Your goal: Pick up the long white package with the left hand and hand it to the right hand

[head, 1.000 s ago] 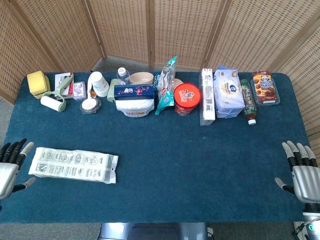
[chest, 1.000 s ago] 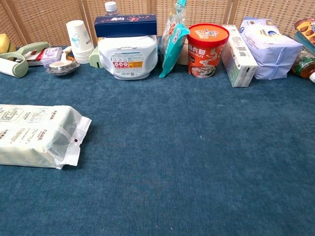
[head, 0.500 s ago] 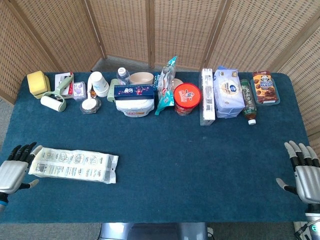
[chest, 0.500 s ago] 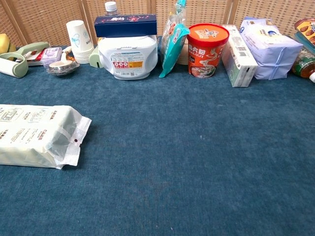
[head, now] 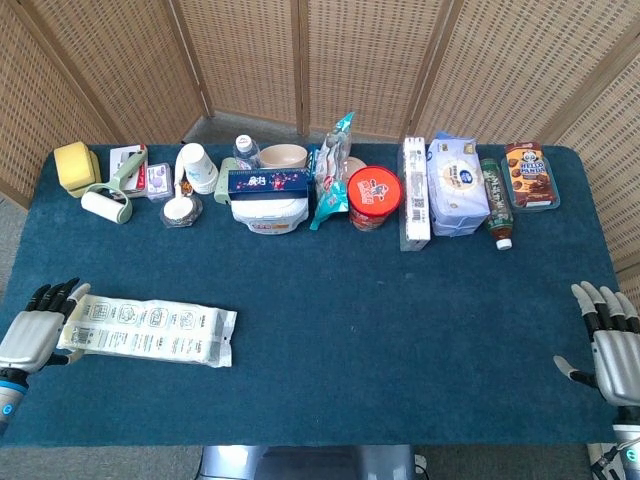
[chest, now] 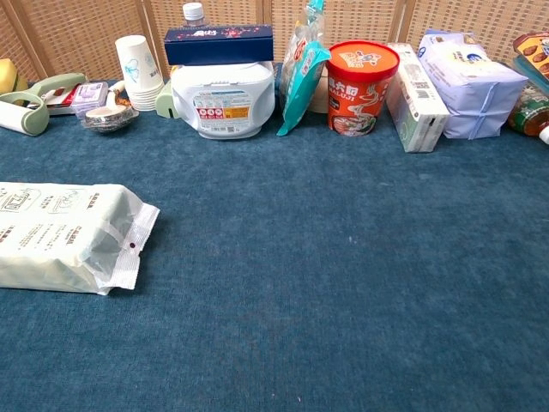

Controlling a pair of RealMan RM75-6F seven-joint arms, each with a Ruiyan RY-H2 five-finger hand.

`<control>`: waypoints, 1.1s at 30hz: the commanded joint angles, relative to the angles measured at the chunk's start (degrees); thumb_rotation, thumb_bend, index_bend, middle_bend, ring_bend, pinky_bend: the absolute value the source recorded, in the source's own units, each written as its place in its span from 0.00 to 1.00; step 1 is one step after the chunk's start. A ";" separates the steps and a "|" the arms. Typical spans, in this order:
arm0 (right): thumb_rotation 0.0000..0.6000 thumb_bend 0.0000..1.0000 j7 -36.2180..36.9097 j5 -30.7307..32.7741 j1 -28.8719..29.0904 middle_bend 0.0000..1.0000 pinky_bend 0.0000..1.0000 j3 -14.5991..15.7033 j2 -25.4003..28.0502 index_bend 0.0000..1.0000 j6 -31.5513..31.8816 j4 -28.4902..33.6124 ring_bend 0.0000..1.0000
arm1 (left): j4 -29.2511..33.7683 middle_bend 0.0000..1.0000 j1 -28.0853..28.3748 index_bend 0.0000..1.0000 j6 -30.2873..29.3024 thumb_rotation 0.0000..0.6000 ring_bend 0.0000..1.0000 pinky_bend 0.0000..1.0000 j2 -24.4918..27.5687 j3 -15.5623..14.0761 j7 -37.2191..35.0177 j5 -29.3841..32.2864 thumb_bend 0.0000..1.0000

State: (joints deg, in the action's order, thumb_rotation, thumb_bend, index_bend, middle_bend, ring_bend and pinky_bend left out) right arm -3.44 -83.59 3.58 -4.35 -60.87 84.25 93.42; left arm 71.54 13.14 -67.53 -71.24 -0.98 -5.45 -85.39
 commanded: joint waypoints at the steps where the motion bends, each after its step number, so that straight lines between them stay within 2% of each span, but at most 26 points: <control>1: 1.00 0.00 0.12 0.16 0.02 0.00 0.00 -0.04 0.02 0.00 -0.10 -0.02 0.00 | -0.82 0.00 0.60 0.00 0.79 1.00 0.00 0.00 -0.56 -0.26 -1.12 -0.36 0.00; 10: 1.00 0.00 0.38 0.56 0.06 0.00 0.00 -0.04 0.14 0.00 -0.49 0.09 0.00 | -0.23 0.00 2.63 0.00 5.98 1.00 0.00 0.00 -0.52 -1.06 -2.82 0.81 0.00; 11: 1.00 0.00 0.51 0.53 0.07 0.00 0.00 -0.06 0.14 0.00 -0.48 0.09 0.00 | -0.20 0.00 2.65 0.00 5.87 1.00 0.00 0.04 -0.55 -0.93 -2.81 0.96 0.00; 13: 1.00 0.00 0.69 0.47 0.08 0.00 0.00 -0.04 0.12 0.00 -0.49 0.06 0.00 | -0.36 0.06 2.56 0.06 5.31 1.00 0.03 0.21 -0.82 -0.69 -2.64 1.13 0.00; 14: 1.00 0.00 0.77 0.43 0.09 0.00 0.00 -0.02 0.11 0.00 -0.51 0.03 0.00 | -0.59 0.14 2.40 0.12 4.73 1.00 0.10 0.35 -1.17 -0.44 -2.47 1.32 0.00; 15: 1.00 0.00 0.81 0.39 0.10 0.00 0.00 0.01 0.11 0.00 -0.54 0.01 0.00 | -0.80 0.22 2.28 0.19 4.29 1.00 0.16 0.43 -1.45 -0.25 -2.30 1.46 0.00; 16: 1.00 0.00 0.89 0.33 0.12 0.00 0.00 0.04 0.11 0.00 -0.59 0.01 0.00 | -1.15 0.33 2.08 0.28 3.61 1.00 0.27 0.53 -1.93 0.06 -1.99 1.73 0.00; 17: 1.00 0.00 0.95 0.28 0.13 0.00 0.00 0.06 0.11 0.00 -0.61 0.01 0.00 | -1.38 0.44 1.94 0.37 3.19 1.00 0.36 0.59 -2.24 0.24 -1.75 1.90 0.00; 19: 1.00 0.00 1.12 0.15 0.14 0.00 0.00 0.12 0.12 0.00 -0.63 0.00 0.00 | -1.83 0.56 1.66 0.48 2.34 1.00 0.47 0.65 -2.90 0.61 -1.30 2.30 0.00; 22: 1.00 0.00 1.41 0.06 0.14 0.00 0.00 0.18 0.18 0.00 -0.66 0.00 0.00 | -2.32 0.63 1.28 0.54 1.09 1.00 0.53 0.67 -3.79 1.14 -0.96 2.72 0.01; 28: 1.00 0.00 1.67 0.07 0.23 0.00 0.00 0.43 0.48 0.00 -1.24 0.09 0.00 | -0.71 0.63 1.06 0.54 -1.65 1.00 0.53 0.67 -3.67 1.07 -4.53 0.54 0.01; 33: 1.00 0.00 0.03 -1.10 0.64 0.00 0.00 1.45 0.47 0.00 -2.35 0.52 0.00 | 2.71 0.63 1.22 0.54 -6.87 1.00 0.53 0.67 -3.29 1.36 -8.50 -3.64 0.01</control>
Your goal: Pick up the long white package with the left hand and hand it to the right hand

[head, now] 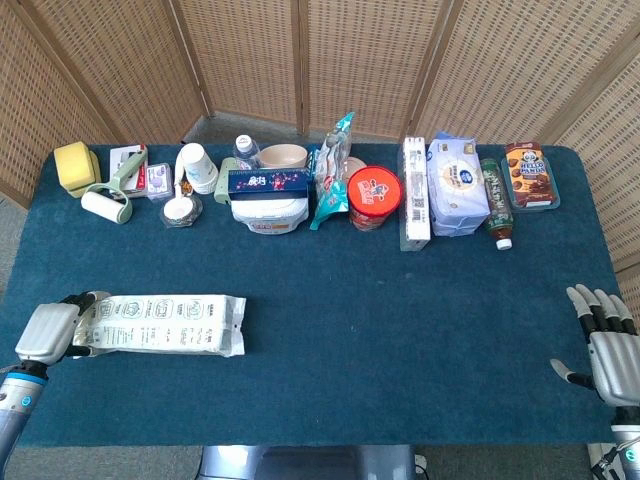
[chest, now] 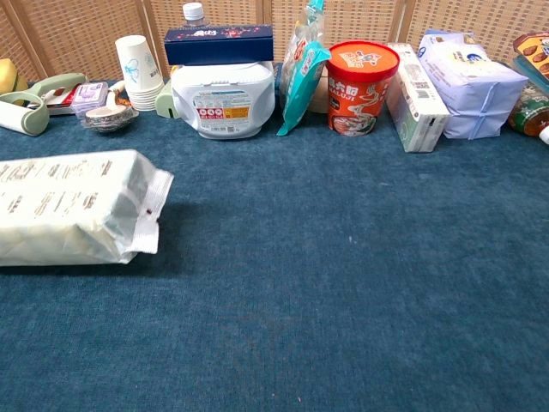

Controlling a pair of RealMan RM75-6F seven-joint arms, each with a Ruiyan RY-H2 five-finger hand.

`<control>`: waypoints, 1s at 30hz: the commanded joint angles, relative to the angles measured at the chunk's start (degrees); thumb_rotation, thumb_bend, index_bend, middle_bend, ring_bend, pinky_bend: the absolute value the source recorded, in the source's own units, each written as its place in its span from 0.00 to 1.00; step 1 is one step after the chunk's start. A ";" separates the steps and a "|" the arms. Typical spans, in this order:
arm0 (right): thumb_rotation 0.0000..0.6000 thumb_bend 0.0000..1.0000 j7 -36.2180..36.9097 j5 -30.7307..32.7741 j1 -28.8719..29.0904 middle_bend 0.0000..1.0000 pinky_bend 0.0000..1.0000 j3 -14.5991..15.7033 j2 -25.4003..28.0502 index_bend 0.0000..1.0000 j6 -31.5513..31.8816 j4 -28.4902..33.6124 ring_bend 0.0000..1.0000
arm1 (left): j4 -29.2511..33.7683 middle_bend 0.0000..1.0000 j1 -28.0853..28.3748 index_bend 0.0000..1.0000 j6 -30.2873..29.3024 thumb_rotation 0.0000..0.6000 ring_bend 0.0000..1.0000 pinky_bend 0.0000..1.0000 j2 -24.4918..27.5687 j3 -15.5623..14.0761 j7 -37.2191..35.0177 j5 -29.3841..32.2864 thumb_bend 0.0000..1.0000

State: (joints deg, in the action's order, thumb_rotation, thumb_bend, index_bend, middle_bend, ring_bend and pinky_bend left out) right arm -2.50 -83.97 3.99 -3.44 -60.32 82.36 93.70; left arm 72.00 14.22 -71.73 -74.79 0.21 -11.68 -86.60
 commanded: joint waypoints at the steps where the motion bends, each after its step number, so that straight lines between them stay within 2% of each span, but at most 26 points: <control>1: 1.00 0.00 -1.38 -1.17 0.36 0.00 0.00 0.84 -0.19 0.00 -0.73 0.42 0.00 | 3.35 0.63 0.47 0.53 -2.95 1.00 0.52 0.67 0.37 0.19 -2.85 -3.09 0.01; 4: 1.00 0.00 -3.08 -3.08 1.38 0.00 0.00 1.94 -0.58 0.00 -2.46 1.40 0.00 | 9.78 0.63 3.24 0.53 -1.36 1.00 0.52 0.67 1.01 1.30 -0.72 -4.26 0.01; 8: 1.00 0.00 -5.32 -3.23 2.27 0.00 0.00 2.02 -0.09 0.00 -3.74 4.00 0.00 | 17.21 0.62 5.93 0.51 2.85 1.00 0.51 0.67 1.86 2.98 4.44 -1.60 0.01; 13: 1.00 0.00 -8.29 -4.51 3.38 0.00 0.00 2.07 1.01 0.00 -4.52 9.48 0.00 | 27.05 0.60 10.36 0.50 8.48 1.00 0.50 0.67 2.08 5.70 14.41 2.58 0.00; 16: 1.00 0.00 -7.79 -5.66 4.16 0.00 0.00 2.29 1.79 0.00 -5.32 12.24 0.00 | 30.86 0.60 12.66 0.50 10.55 1.00 0.50 0.67 1.30 7.45 20.37 5.88 0.00; 24: 1.00 0.00 -6.18 -7.34 6.46 0.00 0.00 3.33 3.72 0.00 -9.29 17.43 0.00 | 34.57 0.60 17.67 0.50 13.11 1.00 0.50 0.67 -2.94 10.64 31.71 14.45 0.00; 30: 1.00 0.00 -7.15 -4.23 8.82 0.00 0.00 2.08 3.07 0.00 -12.57 20.04 0.00 | 35.37 0.60 22.27 0.50 14.49 1.00 0.49 0.67 -7.05 12.12 39.42 21.72 0.00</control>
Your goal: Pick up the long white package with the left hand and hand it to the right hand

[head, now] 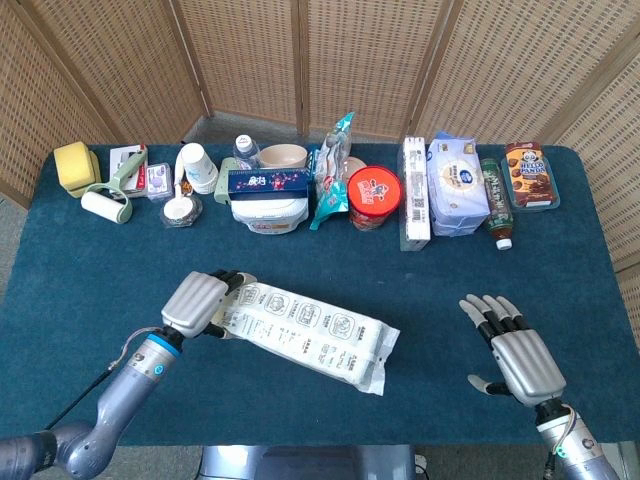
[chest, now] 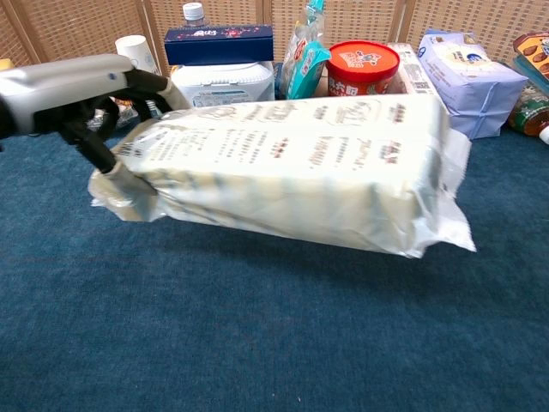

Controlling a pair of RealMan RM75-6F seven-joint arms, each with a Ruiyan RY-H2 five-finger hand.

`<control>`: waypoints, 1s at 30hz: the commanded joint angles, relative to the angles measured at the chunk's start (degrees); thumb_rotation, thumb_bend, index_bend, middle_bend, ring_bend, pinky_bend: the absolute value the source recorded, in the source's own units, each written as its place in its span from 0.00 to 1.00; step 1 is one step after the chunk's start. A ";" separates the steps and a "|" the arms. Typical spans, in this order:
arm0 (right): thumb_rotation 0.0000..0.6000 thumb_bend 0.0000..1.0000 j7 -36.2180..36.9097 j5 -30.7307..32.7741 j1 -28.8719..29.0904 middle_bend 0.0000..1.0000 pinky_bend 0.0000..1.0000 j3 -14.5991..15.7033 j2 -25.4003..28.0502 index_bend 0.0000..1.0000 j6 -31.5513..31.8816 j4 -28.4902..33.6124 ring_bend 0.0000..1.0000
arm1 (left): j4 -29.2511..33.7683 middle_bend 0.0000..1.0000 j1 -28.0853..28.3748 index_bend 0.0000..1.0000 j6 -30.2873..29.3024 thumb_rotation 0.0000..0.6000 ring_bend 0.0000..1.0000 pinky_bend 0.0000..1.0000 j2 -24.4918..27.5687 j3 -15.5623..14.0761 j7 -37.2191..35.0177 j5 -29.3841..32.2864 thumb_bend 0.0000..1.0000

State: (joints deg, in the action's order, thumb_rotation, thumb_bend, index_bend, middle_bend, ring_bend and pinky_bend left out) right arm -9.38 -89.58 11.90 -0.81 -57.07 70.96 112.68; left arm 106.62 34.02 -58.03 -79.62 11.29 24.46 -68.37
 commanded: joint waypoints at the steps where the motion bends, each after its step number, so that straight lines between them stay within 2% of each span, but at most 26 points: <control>1: 1.00 0.00 -0.52 2.29 1.35 0.00 0.00 -0.98 -0.24 0.00 -1.60 1.50 0.00 | 0.86 0.60 3.23 0.50 0.98 1.00 0.49 0.67 -2.71 1.13 4.43 4.85 0.00; 5: 1.00 0.00 -1.95 5.81 2.62 0.00 0.00 -1.51 0.64 0.00 -3.98 4.40 0.00 | 0.69 0.59 5.35 0.50 0.48 1.00 0.49 0.67 -4.47 1.90 7.04 8.88 0.00; 11: 1.00 0.00 -3.33 8.86 4.51 0.00 0.00 -0.65 3.74 0.00 -8.43 9.39 0.00 | 0.05 0.59 8.24 0.50 -0.39 1.00 0.49 0.67 -6.77 2.62 9.69 12.38 0.00; 21: 1.00 0.00 -4.65 10.96 5.63 0.00 0.00 -0.78 4.67 0.00 -8.83 12.00 0.00 | -0.92 0.59 12.50 0.50 -1.95 1.00 0.49 0.67 -10.44 3.21 13.23 18.61 0.00; 30: 1.00 0.00 -8.34 17.89 7.92 0.00 0.00 0.33 8.04 0.00 -13.07 15.65 0.00 | -1.80 0.59 15.13 0.50 -5.48 1.00 0.49 0.67 -12.46 3.29 16.14 18.98 0.00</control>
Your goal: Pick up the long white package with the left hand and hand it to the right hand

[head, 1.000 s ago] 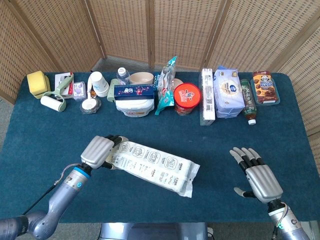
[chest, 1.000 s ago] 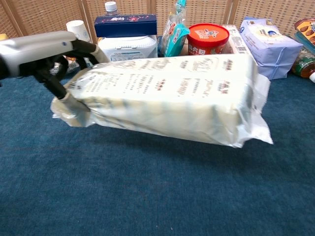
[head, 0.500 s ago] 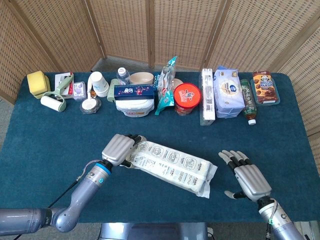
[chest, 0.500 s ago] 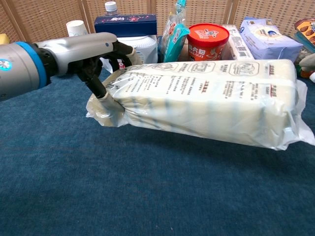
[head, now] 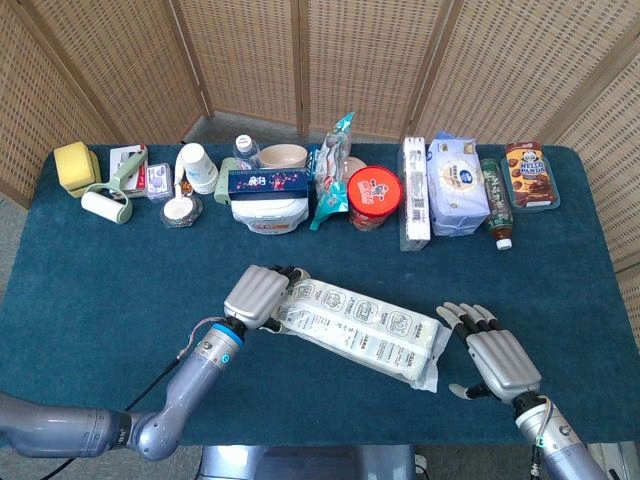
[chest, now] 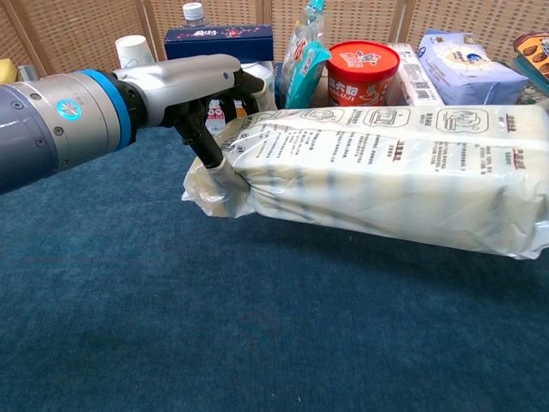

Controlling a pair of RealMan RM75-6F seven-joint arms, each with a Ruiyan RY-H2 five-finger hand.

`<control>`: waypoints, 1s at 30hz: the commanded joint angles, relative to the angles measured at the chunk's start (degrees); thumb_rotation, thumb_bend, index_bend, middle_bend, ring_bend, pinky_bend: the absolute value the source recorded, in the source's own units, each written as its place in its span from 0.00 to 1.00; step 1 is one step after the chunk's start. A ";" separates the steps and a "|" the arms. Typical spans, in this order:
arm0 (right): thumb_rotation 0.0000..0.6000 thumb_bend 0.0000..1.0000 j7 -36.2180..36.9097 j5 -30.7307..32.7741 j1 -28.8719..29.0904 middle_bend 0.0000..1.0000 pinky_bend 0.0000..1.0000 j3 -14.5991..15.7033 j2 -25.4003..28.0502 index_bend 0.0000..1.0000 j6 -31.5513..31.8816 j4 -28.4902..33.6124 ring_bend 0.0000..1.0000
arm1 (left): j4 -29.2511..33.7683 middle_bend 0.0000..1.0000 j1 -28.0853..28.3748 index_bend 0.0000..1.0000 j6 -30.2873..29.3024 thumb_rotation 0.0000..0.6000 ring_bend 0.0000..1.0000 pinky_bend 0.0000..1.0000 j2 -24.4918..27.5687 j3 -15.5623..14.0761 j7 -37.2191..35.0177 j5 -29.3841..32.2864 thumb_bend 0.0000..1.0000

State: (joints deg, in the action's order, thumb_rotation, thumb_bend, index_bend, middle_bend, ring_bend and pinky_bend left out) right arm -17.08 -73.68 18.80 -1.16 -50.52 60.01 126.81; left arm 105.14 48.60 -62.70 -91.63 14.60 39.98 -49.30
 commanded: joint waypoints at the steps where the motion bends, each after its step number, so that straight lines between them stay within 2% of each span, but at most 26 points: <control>1: 1.00 0.00 -0.17 2.62 1.50 0.00 0.00 0.85 2.11 0.00 -3.24 1.98 0.00 | -0.40 0.59 0.78 0.50 -1.07 1.00 0.49 0.67 -0.61 -0.10 0.86 0.01 0.00; 7: 1.00 0.00 4.12 2.84 3.04 0.00 0.00 0.78 4.27 0.00 -6.64 3.11 0.00 | -1.52 0.59 1.43 0.50 -2.21 1.00 0.49 0.67 -1.53 -1.23 1.65 -0.55 0.00; 11: 1.00 0.00 5.39 2.05 3.11 0.00 0.00 0.32 4.30 0.00 -5.97 3.05 0.00 | -2.19 0.59 1.61 0.50 -2.43 1.00 0.49 0.67 -2.15 -1.73 1.50 -0.66 0.00; 15: 1.00 0.00 4.20 2.82 3.21 0.00 0.00 0.31 3.47 0.00 -4.80 4.25 0.00 | -3.04 0.59 1.89 0.50 -3.00 1.00 0.49 0.67 -3.55 -1.86 0.98 -1.03 0.00; 20: 1.00 0.00 0.80 7.44 4.71 0.00 0.00 -0.08 0.90 0.00 -4.19 5.28 0.00 | -3.12 0.59 2.05 0.50 -3.70 1.00 0.49 0.67 -4.79 -1.94 0.53 -1.24 0.00; 25: 1.00 0.00 -1.35 11.82 6.29 0.00 0.00 -0.77 -2.02 0.00 -3.06 4.67 0.00 | -2.73 0.59 1.94 0.50 -4.20 1.00 0.49 0.67 -5.29 -2.09 0.02 -1.33 0.00; 30: 1.00 0.00 -1.36 13.64 6.76 0.00 0.00 -1.52 -3.91 0.00 -1.34 3.55 0.00 | -2.03 0.59 1.77 0.50 -4.24 1.00 0.49 0.67 -5.16 -1.98 -0.57 -0.77 0.00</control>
State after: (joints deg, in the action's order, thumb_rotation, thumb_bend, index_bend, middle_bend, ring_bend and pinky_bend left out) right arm -18.56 -60.26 25.43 -2.46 -54.14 58.38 130.62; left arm 103.06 50.39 -66.94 -96.82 12.60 39.43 -50.12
